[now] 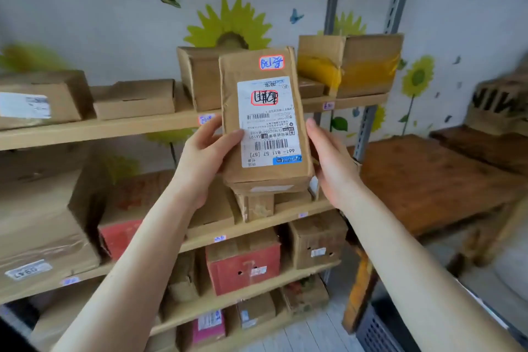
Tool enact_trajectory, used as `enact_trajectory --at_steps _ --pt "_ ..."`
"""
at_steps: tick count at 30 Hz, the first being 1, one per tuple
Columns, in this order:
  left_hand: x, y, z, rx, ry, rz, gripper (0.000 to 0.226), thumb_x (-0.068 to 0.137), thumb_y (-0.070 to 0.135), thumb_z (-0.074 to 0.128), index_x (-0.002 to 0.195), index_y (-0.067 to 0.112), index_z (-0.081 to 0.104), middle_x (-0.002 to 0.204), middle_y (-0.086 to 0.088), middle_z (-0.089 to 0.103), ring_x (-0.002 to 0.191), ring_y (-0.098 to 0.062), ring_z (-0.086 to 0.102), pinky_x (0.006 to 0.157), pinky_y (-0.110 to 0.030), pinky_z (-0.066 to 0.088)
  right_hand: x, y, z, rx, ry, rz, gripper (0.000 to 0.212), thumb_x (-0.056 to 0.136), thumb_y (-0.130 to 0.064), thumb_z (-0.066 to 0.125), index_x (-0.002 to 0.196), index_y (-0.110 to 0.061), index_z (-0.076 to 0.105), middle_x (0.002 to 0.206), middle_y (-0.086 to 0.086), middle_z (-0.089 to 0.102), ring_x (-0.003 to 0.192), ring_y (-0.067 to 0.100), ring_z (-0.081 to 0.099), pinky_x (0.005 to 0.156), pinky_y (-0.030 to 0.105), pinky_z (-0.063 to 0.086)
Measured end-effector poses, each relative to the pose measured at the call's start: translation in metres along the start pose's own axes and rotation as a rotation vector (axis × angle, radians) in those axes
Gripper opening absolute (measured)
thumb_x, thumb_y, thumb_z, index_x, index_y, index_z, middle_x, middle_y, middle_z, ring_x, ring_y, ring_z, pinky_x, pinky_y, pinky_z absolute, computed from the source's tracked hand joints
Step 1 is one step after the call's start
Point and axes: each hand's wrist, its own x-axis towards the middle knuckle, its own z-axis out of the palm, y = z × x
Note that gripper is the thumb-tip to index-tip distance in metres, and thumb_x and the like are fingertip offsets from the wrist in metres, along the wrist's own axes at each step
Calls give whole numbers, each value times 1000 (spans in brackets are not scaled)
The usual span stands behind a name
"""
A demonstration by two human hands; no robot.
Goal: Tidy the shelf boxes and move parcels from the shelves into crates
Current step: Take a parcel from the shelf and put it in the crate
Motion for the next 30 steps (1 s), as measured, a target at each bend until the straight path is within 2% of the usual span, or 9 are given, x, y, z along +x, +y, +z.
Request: enact_trajectory --at_steps 4,8,11,14,17,20,23,26,30 --pt "2 -42 49 -9 -168 -114 18 85 21 63 90 37 63 72 21 71 61 5 65 47 -9 45 -26 30 -53 13 198 141 45 84 -55 51 118 -27 60 117 -5 66 112 14 60 103 43 41" --pt "-2 -90 107 -6 -365 -272 21 83 23 65 103 31 65 83 17 73 73 -1 67 59 -17 52 -67 59 -105 39 418 205 45 86 -48 51 117 -18 61 106 -4 71 99 9 66 88 29 51" --pt "-17 -127 160 -14 -504 -368 22 84 19 64 105 26 66 84 13 73 73 -3 67 61 -18 51 -103 83 -148 32 582 278 42 90 -44 49 115 -14 63 108 2 71 98 12 67 82 25 54" --pt "-43 -160 222 22 -650 -424 28 85 18 63 112 23 63 89 9 69 61 5 63 47 -8 44 -145 99 -198 46 749 345 43 90 -43 50 114 -11 64 108 6 71 97 18 68 84 32 56" --pt "-76 -195 292 73 -783 -506 29 85 21 62 114 23 60 90 7 64 52 9 58 43 -4 42 -189 112 -255 106 931 390 41 90 -38 52 113 -6 64 110 13 69 99 27 67 90 43 52" --pt "-114 -224 364 110 -886 -577 27 84 22 63 110 30 59 98 3 65 71 -1 62 53 -12 49 -230 122 -317 110 1058 435 35 90 -37 53 106 -9 67 106 14 70 99 31 66 92 47 50" --pt "-150 -251 434 184 -938 -658 33 85 27 62 115 18 52 111 -3 63 93 -17 62 73 -30 52 -265 132 -380 109 1125 485 29 90 -39 53 97 -14 68 98 8 73 93 26 69 88 44 53" --pt "-183 -274 496 259 -983 -724 31 87 30 59 112 13 51 105 -4 63 82 -10 59 58 -26 44 -295 140 -437 98 1181 549 27 91 -40 52 90 -18 68 89 2 74 83 17 71 77 35 57" --pt "-220 -300 565 285 -1040 -833 25 88 27 58 106 14 48 94 0 62 81 -10 59 57 -26 44 -325 150 -506 73 1277 635 28 92 -39 49 80 -20 67 84 -1 73 81 15 69 75 33 56"
